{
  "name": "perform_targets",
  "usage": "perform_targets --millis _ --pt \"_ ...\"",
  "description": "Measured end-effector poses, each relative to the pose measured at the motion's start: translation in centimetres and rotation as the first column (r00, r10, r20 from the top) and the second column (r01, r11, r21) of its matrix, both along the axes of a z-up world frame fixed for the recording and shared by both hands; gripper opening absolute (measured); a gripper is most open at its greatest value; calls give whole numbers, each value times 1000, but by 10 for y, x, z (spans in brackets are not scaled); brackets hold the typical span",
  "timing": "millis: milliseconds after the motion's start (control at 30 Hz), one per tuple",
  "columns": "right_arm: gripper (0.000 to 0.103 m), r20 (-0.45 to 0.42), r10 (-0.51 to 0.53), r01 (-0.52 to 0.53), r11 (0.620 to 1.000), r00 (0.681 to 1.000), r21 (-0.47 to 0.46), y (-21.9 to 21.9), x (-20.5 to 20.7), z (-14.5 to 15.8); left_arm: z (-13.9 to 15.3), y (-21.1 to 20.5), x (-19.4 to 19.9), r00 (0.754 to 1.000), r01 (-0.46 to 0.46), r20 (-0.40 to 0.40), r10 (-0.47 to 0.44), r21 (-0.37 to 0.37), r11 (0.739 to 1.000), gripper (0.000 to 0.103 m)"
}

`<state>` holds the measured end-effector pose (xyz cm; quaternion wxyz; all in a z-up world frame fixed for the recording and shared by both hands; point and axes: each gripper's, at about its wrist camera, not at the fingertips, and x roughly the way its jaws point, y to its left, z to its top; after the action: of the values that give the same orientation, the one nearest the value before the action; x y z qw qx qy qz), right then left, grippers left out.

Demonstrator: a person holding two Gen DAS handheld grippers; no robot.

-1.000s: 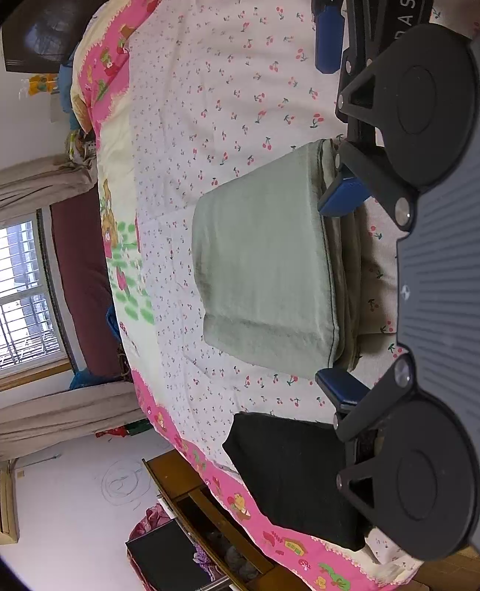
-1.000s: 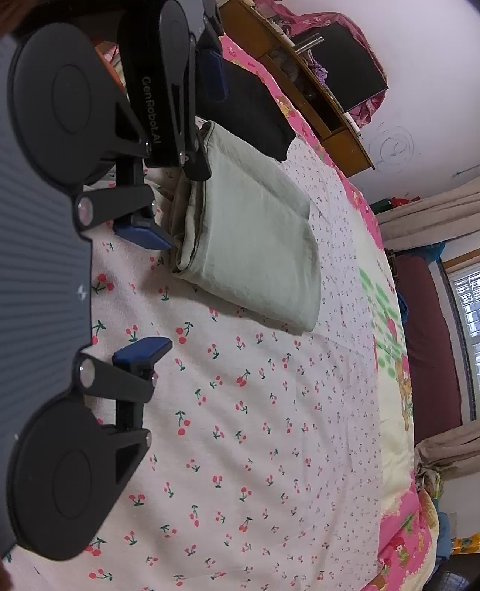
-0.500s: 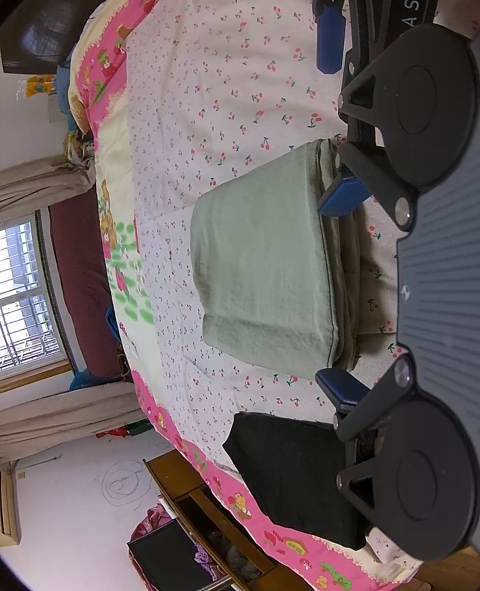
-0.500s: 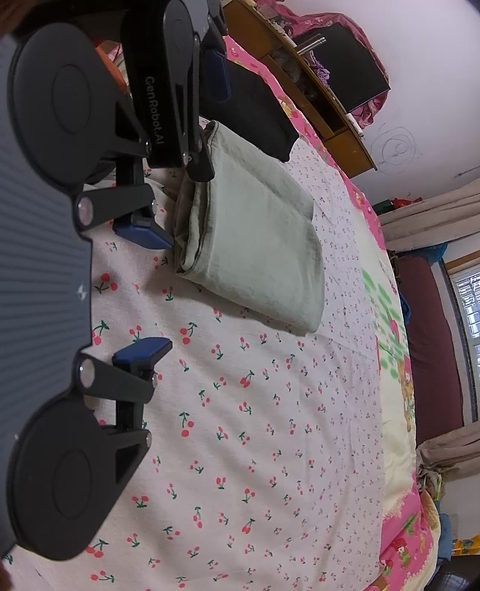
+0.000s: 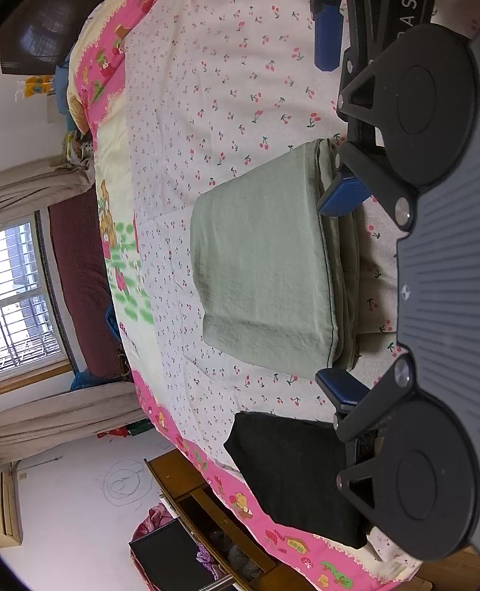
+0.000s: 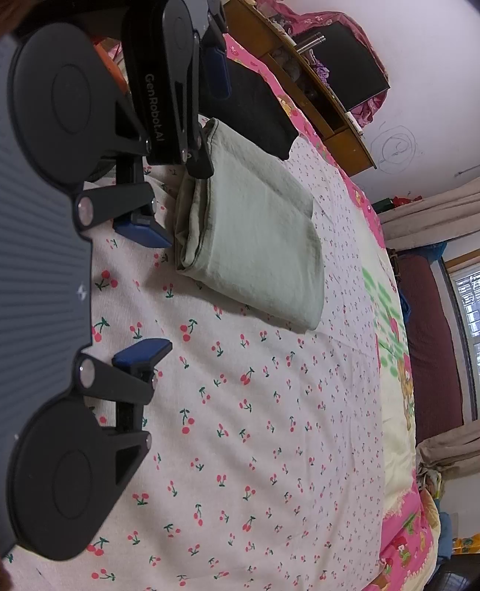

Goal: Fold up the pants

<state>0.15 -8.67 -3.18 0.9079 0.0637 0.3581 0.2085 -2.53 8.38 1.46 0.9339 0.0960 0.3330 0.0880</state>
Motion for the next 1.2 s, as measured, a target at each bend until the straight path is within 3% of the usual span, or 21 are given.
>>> perform_targets --millis 1200 --pt "57 -17 -15 15 1000 1000 3 -3 2 -1 0 -3 0 1000 18 -2 -18 14 1000 103"
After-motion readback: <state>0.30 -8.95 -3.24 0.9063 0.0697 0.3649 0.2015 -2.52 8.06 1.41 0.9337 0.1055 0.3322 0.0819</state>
